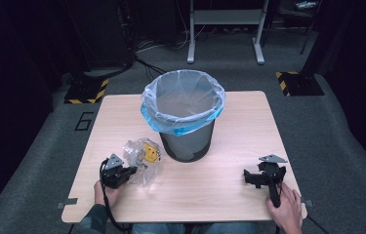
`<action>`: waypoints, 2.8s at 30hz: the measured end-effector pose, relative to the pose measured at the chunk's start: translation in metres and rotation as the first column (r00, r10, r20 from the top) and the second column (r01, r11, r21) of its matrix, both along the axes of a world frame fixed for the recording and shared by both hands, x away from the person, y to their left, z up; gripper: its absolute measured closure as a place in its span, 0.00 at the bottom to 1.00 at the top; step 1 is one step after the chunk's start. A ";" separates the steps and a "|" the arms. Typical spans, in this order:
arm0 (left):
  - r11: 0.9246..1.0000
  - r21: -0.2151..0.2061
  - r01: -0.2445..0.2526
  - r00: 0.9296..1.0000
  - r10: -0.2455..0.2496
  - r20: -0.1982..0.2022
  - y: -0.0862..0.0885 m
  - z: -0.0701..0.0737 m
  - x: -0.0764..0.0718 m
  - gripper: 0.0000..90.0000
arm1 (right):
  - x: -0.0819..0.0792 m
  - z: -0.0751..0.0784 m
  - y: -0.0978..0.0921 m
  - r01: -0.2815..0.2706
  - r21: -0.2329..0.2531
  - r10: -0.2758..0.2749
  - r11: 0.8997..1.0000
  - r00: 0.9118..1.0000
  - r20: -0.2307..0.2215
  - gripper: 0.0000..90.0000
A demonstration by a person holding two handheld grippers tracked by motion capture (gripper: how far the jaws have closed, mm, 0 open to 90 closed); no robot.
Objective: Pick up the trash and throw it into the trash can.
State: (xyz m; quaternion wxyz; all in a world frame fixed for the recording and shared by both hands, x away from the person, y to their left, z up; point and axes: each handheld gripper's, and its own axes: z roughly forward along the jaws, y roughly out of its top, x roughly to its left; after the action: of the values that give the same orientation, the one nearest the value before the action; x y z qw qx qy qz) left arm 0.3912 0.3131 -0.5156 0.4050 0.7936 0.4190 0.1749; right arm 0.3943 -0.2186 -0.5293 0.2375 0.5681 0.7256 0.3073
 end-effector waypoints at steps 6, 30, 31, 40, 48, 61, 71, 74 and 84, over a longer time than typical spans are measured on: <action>1.000 -0.008 -0.003 1.000 0.003 0.000 0.005 0.005 -0.002 0.97 | 0.000 0.000 0.000 0.000 0.000 0.000 1.000 1.000 0.000 0.00; 1.000 0.017 0.007 0.998 -0.008 0.062 0.026 0.039 -0.006 0.97 | 0.000 0.000 0.000 0.000 0.000 0.000 1.000 1.000 0.000 0.00; 1.000 0.017 0.007 0.998 -0.008 0.062 0.026 0.039 -0.006 0.97 | 0.000 0.000 0.000 0.000 0.000 0.000 1.000 1.000 0.000 0.00; 0.998 0.058 0.019 0.997 -0.024 0.074 0.024 0.055 0.000 0.97 | 0.000 0.000 0.000 -0.003 0.000 0.003 1.000 1.000 0.000 0.00; 0.997 0.069 0.026 0.995 -0.032 0.093 0.027 0.068 0.003 0.97 | 0.000 0.000 -0.001 -0.005 0.000 0.005 1.000 1.000 0.000 0.00; 0.997 0.064 0.043 0.991 -0.050 0.127 0.029 0.086 0.005 0.97 | 0.000 0.000 -0.001 -0.005 0.000 0.005 1.000 1.000 0.000 0.00; 0.996 0.071 0.051 0.988 -0.061 0.139 0.033 0.096 0.004 0.97 | 0.000 0.000 -0.001 -0.005 0.000 0.005 1.000 1.000 0.000 0.00; 0.996 0.076 0.054 0.988 -0.064 0.142 0.034 0.100 0.003 0.97 | 0.000 0.000 -0.001 -0.005 0.000 0.005 1.000 1.000 0.000 0.00; 0.998 0.037 0.054 0.984 -0.059 0.169 0.045 0.119 -0.003 0.97 | 0.000 0.000 -0.001 -0.007 -0.001 0.007 1.000 1.000 0.001 0.00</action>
State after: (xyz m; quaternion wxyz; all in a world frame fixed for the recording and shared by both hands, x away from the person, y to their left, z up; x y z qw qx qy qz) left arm 0.3883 0.3583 -0.3961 0.4312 0.7937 0.3573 0.2374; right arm 0.3943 -0.2195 -0.5294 0.2371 0.5653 0.7275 0.3083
